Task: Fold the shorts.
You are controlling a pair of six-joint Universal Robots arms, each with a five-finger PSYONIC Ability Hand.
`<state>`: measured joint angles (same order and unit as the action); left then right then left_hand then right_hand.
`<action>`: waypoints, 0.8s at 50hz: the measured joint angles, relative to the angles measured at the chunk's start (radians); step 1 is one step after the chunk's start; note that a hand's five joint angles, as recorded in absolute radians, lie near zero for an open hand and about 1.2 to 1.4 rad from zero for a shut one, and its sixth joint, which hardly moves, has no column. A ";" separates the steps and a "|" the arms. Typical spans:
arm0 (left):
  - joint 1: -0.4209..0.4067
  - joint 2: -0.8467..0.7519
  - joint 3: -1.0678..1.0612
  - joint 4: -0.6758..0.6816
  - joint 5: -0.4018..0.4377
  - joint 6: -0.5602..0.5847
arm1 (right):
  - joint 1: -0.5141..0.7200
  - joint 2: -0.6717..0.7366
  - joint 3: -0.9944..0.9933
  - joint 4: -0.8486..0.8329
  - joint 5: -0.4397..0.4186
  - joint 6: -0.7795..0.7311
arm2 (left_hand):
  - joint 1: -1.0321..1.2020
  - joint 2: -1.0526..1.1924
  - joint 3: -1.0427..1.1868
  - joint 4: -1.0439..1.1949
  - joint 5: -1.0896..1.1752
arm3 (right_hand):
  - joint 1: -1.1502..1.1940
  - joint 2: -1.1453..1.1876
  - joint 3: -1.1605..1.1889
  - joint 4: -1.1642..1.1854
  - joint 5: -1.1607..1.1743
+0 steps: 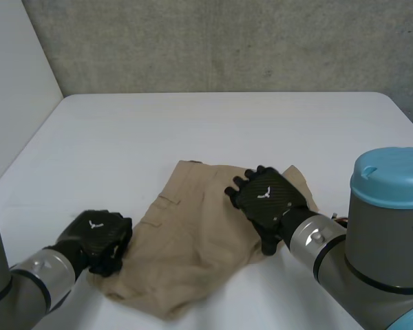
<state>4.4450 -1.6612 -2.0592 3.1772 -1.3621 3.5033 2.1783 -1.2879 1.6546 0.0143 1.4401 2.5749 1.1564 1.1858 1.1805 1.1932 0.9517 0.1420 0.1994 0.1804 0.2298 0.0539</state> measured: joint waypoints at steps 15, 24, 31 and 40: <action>0.038 0.013 0.036 -0.008 -0.003 0.068 | -0.042 -0.019 -0.011 -0.012 0.060 0.007 | -0.853 -0.812 -0.803 -0.822 -0.767 | 0.000 0.000 0.000 0.000 0.000; -0.001 0.105 -0.011 -0.129 0.000 0.071 | -0.053 -0.020 -0.002 -0.013 0.058 0.006 | -0.888 -0.899 -0.892 -0.911 -0.849 | 0.000 0.000 0.000 0.000 0.000; 0.009 0.154 -0.054 -0.171 0.003 0.083 | -0.054 -0.020 -0.001 -0.013 0.057 0.007 | -0.887 -0.899 -0.892 -0.911 -0.849 | 0.000 0.000 0.000 0.000 0.000; 0.053 0.135 -0.110 -0.105 0.006 0.138 | -0.046 -0.021 0.004 -0.013 0.057 0.006 | -0.876 -0.892 -0.886 -0.904 -0.840 | 0.000 0.000 0.000 0.000 0.000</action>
<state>4.4983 -1.5265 -2.1695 3.0719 -1.3563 3.6411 2.1325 -1.3085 1.6591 0.0014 1.4974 2.5809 0.2804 0.2942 0.2946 0.2888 0.1115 0.1420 0.1994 0.1804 0.2298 0.0539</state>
